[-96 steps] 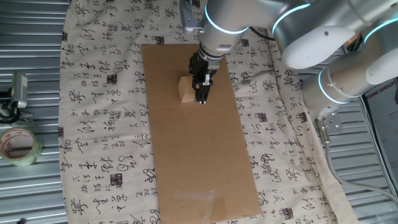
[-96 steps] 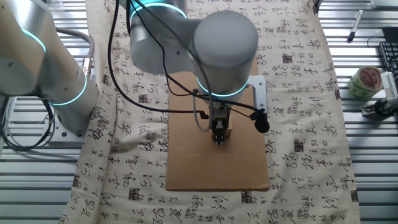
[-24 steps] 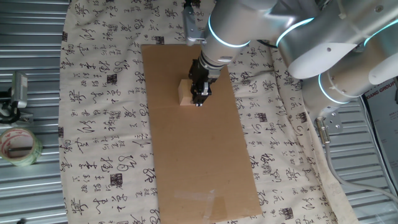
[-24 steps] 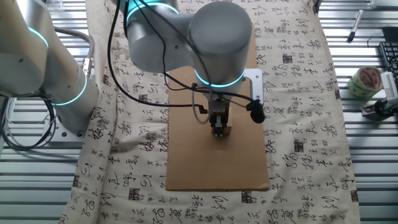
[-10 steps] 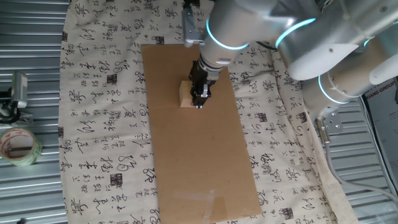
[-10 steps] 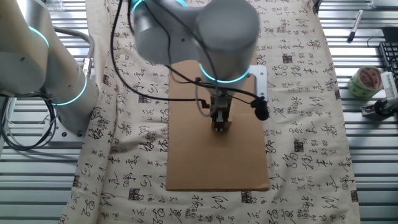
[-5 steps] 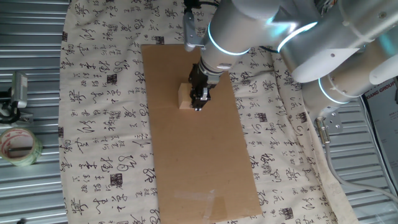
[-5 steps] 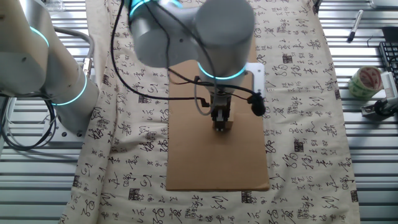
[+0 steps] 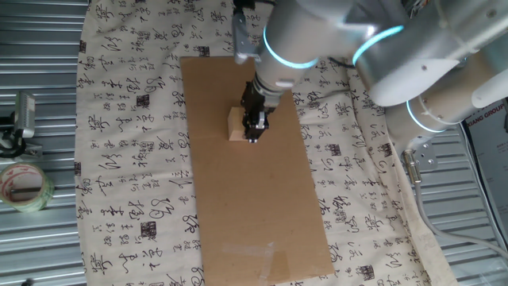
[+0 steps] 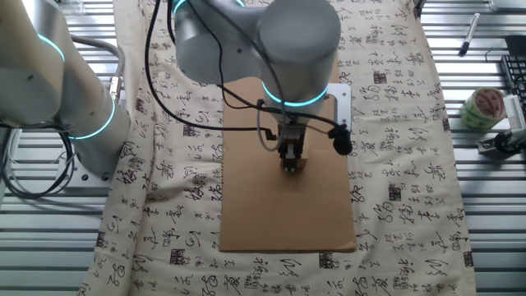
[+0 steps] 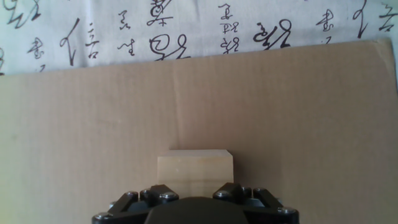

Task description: Hold a small block with the gripper and sweep it from left to right on the table

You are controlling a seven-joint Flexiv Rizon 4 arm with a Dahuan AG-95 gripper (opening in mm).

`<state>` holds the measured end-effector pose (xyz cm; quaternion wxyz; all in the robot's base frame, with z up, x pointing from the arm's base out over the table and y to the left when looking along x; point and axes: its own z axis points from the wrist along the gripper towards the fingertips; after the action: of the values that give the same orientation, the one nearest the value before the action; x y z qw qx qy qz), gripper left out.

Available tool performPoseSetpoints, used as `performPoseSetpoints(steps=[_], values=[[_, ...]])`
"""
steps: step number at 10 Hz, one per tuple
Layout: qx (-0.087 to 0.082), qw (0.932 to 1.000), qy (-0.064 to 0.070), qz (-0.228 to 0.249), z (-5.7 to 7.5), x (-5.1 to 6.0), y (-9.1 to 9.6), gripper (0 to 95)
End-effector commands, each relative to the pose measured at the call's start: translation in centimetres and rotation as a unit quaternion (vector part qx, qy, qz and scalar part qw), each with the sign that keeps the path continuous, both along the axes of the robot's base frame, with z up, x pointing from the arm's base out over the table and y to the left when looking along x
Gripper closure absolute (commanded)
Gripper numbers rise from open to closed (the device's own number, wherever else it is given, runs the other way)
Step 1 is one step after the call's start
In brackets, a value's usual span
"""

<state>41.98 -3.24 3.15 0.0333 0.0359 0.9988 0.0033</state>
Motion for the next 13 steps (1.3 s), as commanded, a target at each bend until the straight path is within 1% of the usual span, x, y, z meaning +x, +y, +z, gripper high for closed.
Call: performPoseSetpoints(steps=[1, 2, 3, 6, 7, 8, 9, 13], values=[[0.008, 0.9999, 0.013, -0.003, 0.5, -0.2, 0.2, 95.0], [0.008, 0.9999, 0.010, -0.005, 0.6, -0.2, 0.3, 95.0], [0.002, 0.9999, 0.010, -0.005, 0.6, -0.1, 0.5, 95.0], [0.000, 0.9999, 0.006, -0.009, 0.3, 0.0, 0.9, 95.0], [0.001, 0.9999, 0.009, -0.010, 0.3, 0.0, 1.0, 95.0], [0.016, 0.9997, 0.012, -0.016, 0.5, 0.0, 1.0, 95.0], [0.001, 0.9999, 0.009, -0.012, 0.7, 0.0, 1.0, 95.0], [-0.003, 0.9999, 0.006, -0.014, 0.5, 0.0, 1.3, 95.0]])
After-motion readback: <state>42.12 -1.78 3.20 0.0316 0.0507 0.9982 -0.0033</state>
